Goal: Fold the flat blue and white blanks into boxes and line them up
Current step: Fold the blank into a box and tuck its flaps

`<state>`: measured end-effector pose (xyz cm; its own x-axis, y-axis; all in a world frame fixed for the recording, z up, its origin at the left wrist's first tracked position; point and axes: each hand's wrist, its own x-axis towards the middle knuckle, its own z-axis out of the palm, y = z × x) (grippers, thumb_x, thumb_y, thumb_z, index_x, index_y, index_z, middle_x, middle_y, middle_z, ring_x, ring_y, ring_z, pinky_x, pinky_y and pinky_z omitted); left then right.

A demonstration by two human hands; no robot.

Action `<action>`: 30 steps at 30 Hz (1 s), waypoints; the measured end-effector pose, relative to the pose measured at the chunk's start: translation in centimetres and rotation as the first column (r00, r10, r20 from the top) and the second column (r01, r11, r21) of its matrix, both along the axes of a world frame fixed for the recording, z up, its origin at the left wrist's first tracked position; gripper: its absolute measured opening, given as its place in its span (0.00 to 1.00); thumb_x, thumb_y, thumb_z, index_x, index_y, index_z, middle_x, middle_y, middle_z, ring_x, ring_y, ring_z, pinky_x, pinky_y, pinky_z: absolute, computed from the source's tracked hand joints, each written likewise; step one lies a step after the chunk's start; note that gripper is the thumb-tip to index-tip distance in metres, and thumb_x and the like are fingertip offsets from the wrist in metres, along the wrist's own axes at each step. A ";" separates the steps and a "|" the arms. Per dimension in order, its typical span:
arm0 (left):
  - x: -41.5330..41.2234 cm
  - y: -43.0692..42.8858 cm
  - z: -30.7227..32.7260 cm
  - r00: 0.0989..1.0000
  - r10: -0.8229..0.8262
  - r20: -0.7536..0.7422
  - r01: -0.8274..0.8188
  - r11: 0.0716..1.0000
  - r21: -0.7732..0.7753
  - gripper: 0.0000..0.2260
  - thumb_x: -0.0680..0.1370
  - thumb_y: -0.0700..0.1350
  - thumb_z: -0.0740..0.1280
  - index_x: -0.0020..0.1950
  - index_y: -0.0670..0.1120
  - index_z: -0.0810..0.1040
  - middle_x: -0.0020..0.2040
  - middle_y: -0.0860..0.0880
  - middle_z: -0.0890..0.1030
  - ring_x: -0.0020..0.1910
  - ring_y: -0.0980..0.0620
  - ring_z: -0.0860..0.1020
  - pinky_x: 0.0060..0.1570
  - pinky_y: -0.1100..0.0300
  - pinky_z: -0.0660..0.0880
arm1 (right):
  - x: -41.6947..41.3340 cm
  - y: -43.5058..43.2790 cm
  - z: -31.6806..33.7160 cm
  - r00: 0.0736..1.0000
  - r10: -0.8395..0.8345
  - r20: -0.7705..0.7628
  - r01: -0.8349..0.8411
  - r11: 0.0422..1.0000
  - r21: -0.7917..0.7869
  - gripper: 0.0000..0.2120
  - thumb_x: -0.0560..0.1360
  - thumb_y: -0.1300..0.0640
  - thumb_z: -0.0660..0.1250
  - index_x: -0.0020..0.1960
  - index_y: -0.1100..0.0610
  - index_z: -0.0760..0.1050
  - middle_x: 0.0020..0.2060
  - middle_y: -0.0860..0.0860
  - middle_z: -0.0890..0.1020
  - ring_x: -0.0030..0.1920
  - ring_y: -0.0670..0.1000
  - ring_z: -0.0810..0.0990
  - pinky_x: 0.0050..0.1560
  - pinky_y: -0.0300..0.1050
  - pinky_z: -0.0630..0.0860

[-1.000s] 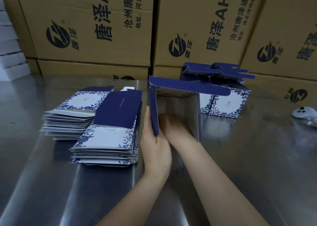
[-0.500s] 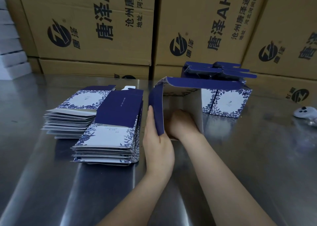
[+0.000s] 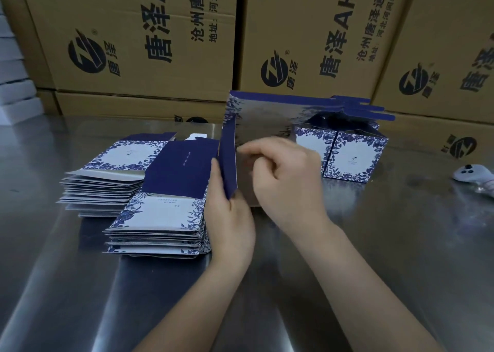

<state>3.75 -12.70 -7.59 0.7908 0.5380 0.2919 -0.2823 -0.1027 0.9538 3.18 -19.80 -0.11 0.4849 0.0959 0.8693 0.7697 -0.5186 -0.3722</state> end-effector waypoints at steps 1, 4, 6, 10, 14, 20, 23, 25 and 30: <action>-0.1 0.0 0.1 1.000 0.006 0.010 -0.006 1.000 0.003 0.25 0.83 0.40 0.58 0.79 0.57 0.61 0.74 0.58 0.69 0.73 0.55 0.68 0.72 0.52 0.66 | -0.3 -0.4 0.3 0.991 0.037 0.129 -0.042 0.998 0.037 0.15 0.68 0.69 0.57 0.39 0.64 0.82 0.35 0.54 0.83 0.36 0.52 0.81 0.37 0.45 0.78; -0.4 -0.1 0.6 0.998 0.014 0.054 -0.014 1.000 0.005 0.25 0.82 0.38 0.56 0.78 0.56 0.62 0.71 0.63 0.69 0.72 0.60 0.66 0.72 0.58 0.64 | 0.2 -2.3 0.7 0.940 -0.033 0.340 -0.032 0.982 0.184 0.14 0.66 0.73 0.56 0.33 0.64 0.79 0.28 0.55 0.78 0.29 0.54 0.77 0.28 0.47 0.70; -0.5 -0.2 0.9 0.997 -0.001 0.072 0.001 1.000 -0.003 0.25 0.82 0.38 0.56 0.78 0.56 0.63 0.66 0.68 0.68 0.69 0.65 0.66 0.74 0.58 0.63 | 1.4 -3.8 0.6 0.944 -0.128 0.305 0.028 0.950 0.312 0.14 0.65 0.73 0.55 0.33 0.64 0.78 0.28 0.55 0.78 0.29 0.56 0.77 0.27 0.51 0.69; -0.6 -0.1 0.9 0.994 -0.041 0.099 0.042 0.999 -0.007 0.29 0.75 0.48 0.55 0.77 0.58 0.65 0.60 0.76 0.68 0.63 0.75 0.67 0.72 0.60 0.64 | 3.7 -5.3 -1.6 0.993 -0.113 -0.033 0.116 0.885 0.451 0.16 0.69 0.71 0.56 0.47 0.57 0.78 0.41 0.48 0.80 0.44 0.51 0.80 0.42 0.53 0.77; -0.8 -0.1 1.1 0.991 -0.047 0.125 0.045 0.999 0.022 0.29 0.74 0.51 0.55 0.76 0.60 0.66 0.64 0.69 0.70 0.69 0.64 0.67 0.73 0.54 0.64 | 5.1 -5.9 -3.2 0.866 0.319 -0.384 -0.082 0.849 0.522 0.17 0.79 0.60 0.59 0.66 0.46 0.69 0.59 0.43 0.77 0.61 0.43 0.76 0.57 0.36 0.73; -0.9 0.6 1.3 0.972 -0.180 0.149 0.165 0.981 0.105 0.32 0.70 0.71 0.58 0.74 0.67 0.64 0.65 0.64 0.69 0.67 0.67 0.63 0.64 0.65 0.60 | 6.2 -6.5 -3.2 0.623 0.542 -0.564 -0.105 0.772 0.627 0.14 0.78 0.49 0.62 0.60 0.35 0.73 0.61 0.45 0.80 0.60 0.49 0.79 0.68 0.57 0.70; -0.8 1.1 1.6 0.951 -0.271 0.146 0.262 0.962 0.076 0.35 0.63 0.82 0.56 0.68 0.75 0.65 0.65 0.65 0.69 0.70 0.65 0.62 0.68 0.60 0.59 | 6.4 -6.8 -3.1 0.602 0.577 -0.552 -0.093 0.738 0.669 0.13 0.80 0.53 0.61 0.62 0.41 0.72 0.64 0.44 0.78 0.61 0.46 0.79 0.69 0.54 0.69; -0.4 1.3 1.8 0.926 -0.333 0.178 0.339 0.941 -0.003 0.38 0.62 0.82 0.57 0.70 0.70 0.69 0.69 0.60 0.72 0.73 0.55 0.65 0.73 0.47 0.61 | 6.4 -6.9 -3.0 0.591 0.594 -0.546 -0.077 0.716 0.694 0.12 0.80 0.54 0.61 0.61 0.42 0.72 0.65 0.45 0.77 0.62 0.47 0.78 0.69 0.53 0.69; -0.4 1.8 2.1 0.887 -0.377 0.266 0.399 0.916 -0.032 0.25 0.74 0.67 0.63 0.66 0.58 0.76 0.66 0.56 0.78 0.68 0.53 0.74 0.68 0.46 0.70 | 6.2 -7.3 -2.8 0.554 0.619 -0.557 0.005 0.667 0.745 0.08 0.77 0.55 0.65 0.53 0.43 0.77 0.57 0.46 0.82 0.58 0.51 0.81 0.67 0.54 0.71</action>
